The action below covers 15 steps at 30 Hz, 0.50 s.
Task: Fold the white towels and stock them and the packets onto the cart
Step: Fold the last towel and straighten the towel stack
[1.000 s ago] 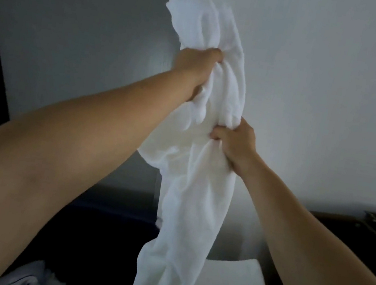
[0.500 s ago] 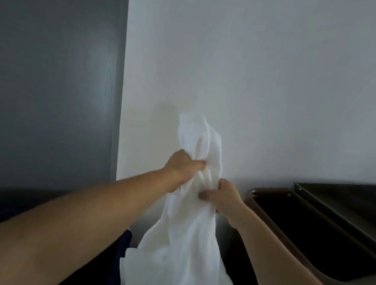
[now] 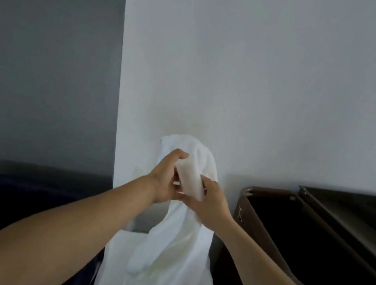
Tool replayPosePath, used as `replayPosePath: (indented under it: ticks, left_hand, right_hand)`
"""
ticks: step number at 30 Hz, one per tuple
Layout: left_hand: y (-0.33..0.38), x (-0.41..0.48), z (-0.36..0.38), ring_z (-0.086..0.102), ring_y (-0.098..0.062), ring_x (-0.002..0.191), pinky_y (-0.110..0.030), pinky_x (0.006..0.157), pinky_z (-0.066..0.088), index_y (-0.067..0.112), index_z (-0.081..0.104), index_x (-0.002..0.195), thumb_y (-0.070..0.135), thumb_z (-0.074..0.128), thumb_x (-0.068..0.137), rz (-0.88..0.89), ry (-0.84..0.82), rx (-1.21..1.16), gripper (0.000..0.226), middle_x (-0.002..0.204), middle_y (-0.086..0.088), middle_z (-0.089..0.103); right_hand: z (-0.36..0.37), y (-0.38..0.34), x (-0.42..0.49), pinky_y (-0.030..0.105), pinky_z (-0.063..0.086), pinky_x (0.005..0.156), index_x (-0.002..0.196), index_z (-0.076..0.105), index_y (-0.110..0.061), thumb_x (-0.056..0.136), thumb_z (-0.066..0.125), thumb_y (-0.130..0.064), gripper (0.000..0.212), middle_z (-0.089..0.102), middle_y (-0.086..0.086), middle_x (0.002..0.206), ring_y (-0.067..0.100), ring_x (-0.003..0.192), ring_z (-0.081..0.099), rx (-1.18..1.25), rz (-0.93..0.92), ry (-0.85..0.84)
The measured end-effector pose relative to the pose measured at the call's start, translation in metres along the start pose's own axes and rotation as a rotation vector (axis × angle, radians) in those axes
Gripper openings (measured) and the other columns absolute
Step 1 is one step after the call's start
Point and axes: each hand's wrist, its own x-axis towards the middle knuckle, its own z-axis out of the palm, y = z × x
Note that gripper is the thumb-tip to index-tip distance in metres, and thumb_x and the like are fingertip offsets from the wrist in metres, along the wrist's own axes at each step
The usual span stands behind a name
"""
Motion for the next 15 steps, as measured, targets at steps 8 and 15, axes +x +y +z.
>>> replayPosePath:
  ticks: [8, 15]
  left_hand:
    - [-0.012, -0.03, -0.034, 0.067, -0.025, 0.089, -0.039, 0.078, 0.055, 0.008, 0.069, 0.102, 0.011, 0.07, 0.085, 0.156, 0.284, 0.174, 0.018, 0.104, -0.012, 0.072]
    - [0.008, -0.053, -0.061, 0.066, -0.033, 0.093, -0.045, 0.087, 0.053, 0.012, 0.067, 0.092, 0.022, 0.063, 0.079, 0.346, 0.541, 0.491, 0.017, 0.1, -0.014, 0.069]
  right_hand:
    - [-0.022, 0.013, 0.016, 0.029, 0.033, 0.054, 0.075, 0.056, -0.004, 0.081, 0.055, -0.003, 0.007, 0.048, 0.002, 0.063, 0.017, 0.059, 0.042, 0.087, -0.038, 0.04]
    - [-0.033, 0.017, 0.025, 0.03, 0.036, 0.055, 0.082, 0.063, -0.002, 0.085, 0.048, 0.0, 0.016, 0.052, 0.008, 0.066, 0.022, 0.06, 0.047, 0.234, 0.077, 0.19]
